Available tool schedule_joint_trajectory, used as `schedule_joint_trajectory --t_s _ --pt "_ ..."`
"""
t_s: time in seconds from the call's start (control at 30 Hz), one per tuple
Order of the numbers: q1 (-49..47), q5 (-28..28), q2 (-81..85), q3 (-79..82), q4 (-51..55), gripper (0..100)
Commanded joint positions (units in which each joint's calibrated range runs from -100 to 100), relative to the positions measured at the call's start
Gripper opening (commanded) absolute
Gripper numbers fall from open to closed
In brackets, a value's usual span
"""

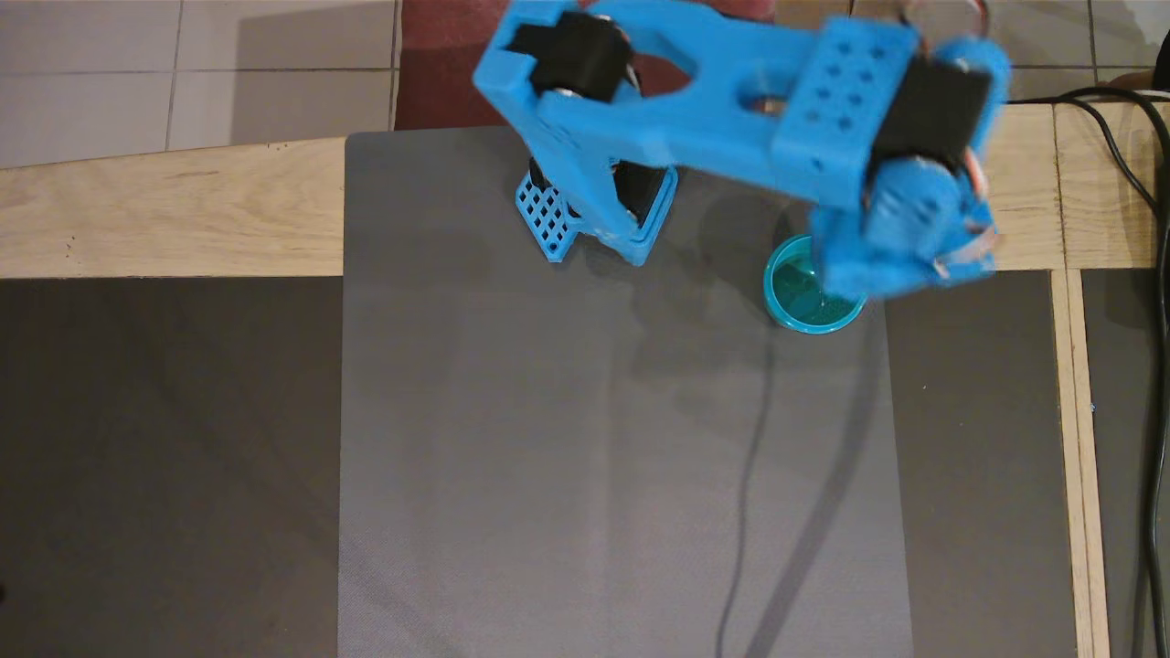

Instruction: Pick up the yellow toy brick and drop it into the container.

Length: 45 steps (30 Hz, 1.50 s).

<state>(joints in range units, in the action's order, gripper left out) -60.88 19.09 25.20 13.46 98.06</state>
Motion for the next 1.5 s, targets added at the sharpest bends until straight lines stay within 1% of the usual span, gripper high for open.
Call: schedule_joint_trajectory --t_s 0.0,0.3,0.57,0.8,0.9,1.0,1.17,1.27,1.47 --pt "-0.59 -0.27 3.63 2.52 1.94 0" --pt "-0.75 -1.06 7.01 10.28 1.94 0" --pt "-0.75 -1.84 6.25 12.63 -2.77 0" --pt "-1.06 -5.29 6.16 12.63 -7.39 0" --pt "-3.92 -6.44 6.08 13.17 -7.57 0" --pt "-6.24 -7.38 6.16 15.87 -9.97 0" --pt "-5.70 -7.17 6.16 18.76 -13.26 0" --pt "-5.62 -6.13 6.16 18.76 -13.26 0" --pt "-2.45 -4.51 6.16 18.76 -13.26 0"
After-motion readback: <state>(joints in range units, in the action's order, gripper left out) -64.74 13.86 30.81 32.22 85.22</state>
